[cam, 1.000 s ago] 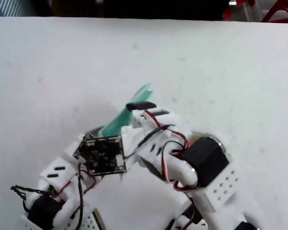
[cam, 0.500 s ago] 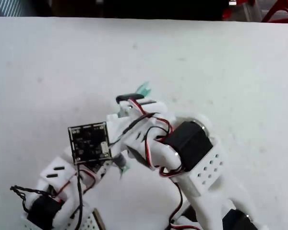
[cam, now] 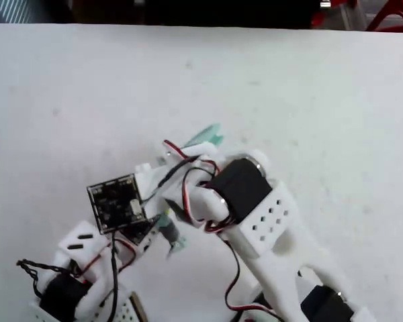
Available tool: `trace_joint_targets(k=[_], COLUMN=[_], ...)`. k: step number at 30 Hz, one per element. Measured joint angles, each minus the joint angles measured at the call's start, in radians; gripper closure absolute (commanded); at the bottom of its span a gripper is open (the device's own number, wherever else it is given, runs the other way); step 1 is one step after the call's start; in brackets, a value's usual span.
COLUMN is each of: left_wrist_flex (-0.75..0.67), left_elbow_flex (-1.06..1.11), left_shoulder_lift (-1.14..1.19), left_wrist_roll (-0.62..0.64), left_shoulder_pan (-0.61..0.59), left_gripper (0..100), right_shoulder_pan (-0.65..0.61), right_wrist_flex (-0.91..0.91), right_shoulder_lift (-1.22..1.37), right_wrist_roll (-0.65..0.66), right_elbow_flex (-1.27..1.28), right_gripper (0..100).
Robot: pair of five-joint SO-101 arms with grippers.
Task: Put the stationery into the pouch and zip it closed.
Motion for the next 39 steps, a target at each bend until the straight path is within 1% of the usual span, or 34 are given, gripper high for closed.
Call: trace_joint_targets(k=[2, 4, 6, 8, 12, 16, 23, 26, 30, 35, 39], left_wrist_flex=[0.000, 0.000, 0.000, -0.002, -0.002, 0.032, 0.048, 0.048, 0.048, -0.035, -0.098], left_elbow_flex=[0.000, 0.000, 0.000, -0.002, -0.020, -0.072, -0.097, -0.132, -0.149, -0.080, -0.026], left_shoulder_lift=[0.000, 0.002, 0.002, -0.003, -0.002, -0.002, -0.005, -0.005, -0.005, -0.005, 0.000], left_wrist_roll=[0.000, 0.000, 0.000, 0.003, 0.068, 0.121, 0.149, 0.164, 0.253, 0.391, 0.489], left_shoulder_pan=[0.000, 0.000, -0.006, -0.031, -0.103, -0.140, -0.193, -0.241, -0.358, -0.511, -0.605], left_gripper=[93, 86, 80, 79, 78, 77, 77, 77, 78, 78, 78], right_shoulder_pan=[0.003, 0.009, 0.023, 0.041, 0.077, 0.114, 0.229, 0.265, 0.273, 0.269, 0.189], right_wrist_flex=[-0.005, -0.012, -0.044, -0.068, -0.086, -0.101, -0.186, -0.207, -0.226, -0.276, -0.341], right_shoulder_lift=[0.000, -0.003, -0.014, -0.023, -0.025, -0.025, -0.023, -0.023, -0.023, -0.023, 0.006], right_wrist_roll=[0.000, 0.000, -0.031, -0.071, -0.095, -0.121, -0.269, -0.365, -0.555, -0.822, -1.025], right_elbow_flex=[0.000, 0.000, 0.005, 0.006, 0.008, 0.008, 0.008, 0.008, 0.008, 0.008, 0.008], right_gripper=[98.1, 98.1, 98.1, 98.1, 98.1, 98.1, 98.1, 98.1, 98.1, 98.1, 98.1])
